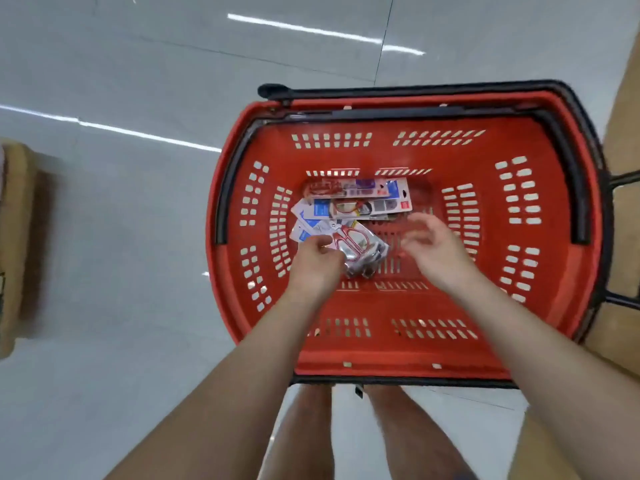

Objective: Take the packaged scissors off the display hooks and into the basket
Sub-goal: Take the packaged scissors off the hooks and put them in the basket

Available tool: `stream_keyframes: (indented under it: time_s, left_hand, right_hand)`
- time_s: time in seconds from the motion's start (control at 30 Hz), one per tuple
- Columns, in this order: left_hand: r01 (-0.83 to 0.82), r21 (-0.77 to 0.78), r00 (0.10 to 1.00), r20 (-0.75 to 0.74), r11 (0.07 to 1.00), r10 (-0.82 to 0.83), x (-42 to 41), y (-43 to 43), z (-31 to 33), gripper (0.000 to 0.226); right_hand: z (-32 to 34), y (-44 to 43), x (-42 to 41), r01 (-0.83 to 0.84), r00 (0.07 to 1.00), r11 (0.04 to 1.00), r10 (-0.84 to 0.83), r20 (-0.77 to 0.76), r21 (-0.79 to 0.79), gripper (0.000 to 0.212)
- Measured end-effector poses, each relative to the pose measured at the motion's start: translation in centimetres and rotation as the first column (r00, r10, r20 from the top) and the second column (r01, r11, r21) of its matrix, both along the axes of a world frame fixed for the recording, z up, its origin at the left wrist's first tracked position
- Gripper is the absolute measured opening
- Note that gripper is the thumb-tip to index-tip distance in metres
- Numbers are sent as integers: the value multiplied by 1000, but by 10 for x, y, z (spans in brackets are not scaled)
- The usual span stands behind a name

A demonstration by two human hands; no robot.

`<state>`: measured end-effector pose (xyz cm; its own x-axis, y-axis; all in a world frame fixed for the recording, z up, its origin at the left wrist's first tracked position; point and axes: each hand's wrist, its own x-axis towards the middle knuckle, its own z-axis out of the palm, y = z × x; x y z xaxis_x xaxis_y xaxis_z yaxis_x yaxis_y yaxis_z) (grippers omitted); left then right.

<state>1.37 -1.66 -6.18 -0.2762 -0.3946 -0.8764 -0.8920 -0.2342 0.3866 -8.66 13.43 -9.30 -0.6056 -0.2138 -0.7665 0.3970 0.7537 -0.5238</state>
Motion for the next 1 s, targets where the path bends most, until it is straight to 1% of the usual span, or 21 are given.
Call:
stream_keyframes:
  time_s: [0.07,0.1,0.13,0.2,0.23,0.27,0.33,0.37,0.43,0.47,0.53,0.57,0.6,0.63,0.67,0.77,0.8,0.83,0.9,0.93,1.0]
  left_hand:
    - [20,27,1000,10,999,-21,-15,-1,-61,53]
    - [0,31,999,42,1000,-1,-20,-4,-93,57]
    - [-36,38,996,83,999,33,-22,-6,-122,54]
    - [-139,81,982,141,987,126,-23,-7,-178,32]
    - [-207,110,969,160,972,189,-22,-5,-196,26]
    - [-269,142,954,175,953,243,-22,-3,-208,38]
    - [-337,191,935,187,922,303,-19,3,-229,75]
    - [-354,196,930,174,914,323,-15,6,-236,84]
    - [-423,179,903,167,888,396,-8,8,-239,88]
    - [-453,195,890,160,870,428,-7,8,-235,86]
    - [-508,272,861,133,817,491,-6,9,-222,52]
    - [-523,313,850,125,793,511,-8,9,-210,34]
    - [-525,343,847,121,779,518,-10,10,-199,25]
    - [-515,366,854,133,775,504,-11,13,-190,21]
    - [-468,389,881,140,793,452,-11,16,-180,19]
    - [-291,455,957,147,842,252,-10,29,-158,26]
    - [-280,438,960,154,854,236,-7,34,-156,29]
    - [-306,384,951,163,871,262,-5,36,-156,29]
    - [-339,156,935,166,928,313,0,36,-172,20]
    - [-309,44,938,181,950,297,3,35,-181,22]
    - [-248,-64,934,250,967,256,5,31,-200,43]
  right_hand:
    - [-58,-7,-8,22,999,1000,-22,47,-5,41]
    - [-87,-12,-10,21,997,1000,-21,78,1,41]
    - [-114,-17,-11,21,993,1000,-22,119,12,43]
    - [-166,-24,-11,-12,982,1000,7,188,28,53]
    - [-184,-26,-9,-58,975,998,49,217,36,59]
    - [-197,-27,-7,-106,966,993,91,241,48,66]
    - [-210,-31,-3,-175,947,982,147,287,74,78]
    - [-212,-32,-2,-199,942,977,169,290,76,82]
    - [-210,-35,-3,-209,950,975,184,253,74,85]
    - [-207,-36,-6,-199,954,977,175,245,78,82]
    - [-193,-37,-11,-216,942,975,193,274,56,67]
    - [-185,-38,-14,-215,929,976,198,313,20,52]
    - [-175,-37,-15,-179,912,983,179,370,-33,34]
    - [-163,-34,-17,-121,890,989,146,432,-84,21]
    - [-150,-29,-19,-64,873,992,108,475,-109,17]
    - [-110,-5,-36,-1,869,998,29,494,-55,28]
    - [-96,5,-41,6,876,1000,8,483,-27,28]
    - [-84,16,-47,18,890,1000,-16,456,0,26]
    - [-67,39,-52,54,922,997,-72,381,57,24]
    - [-61,49,-52,85,930,993,-109,350,84,23]
    - [-55,62,-48,161,933,980,-190,307,120,21]
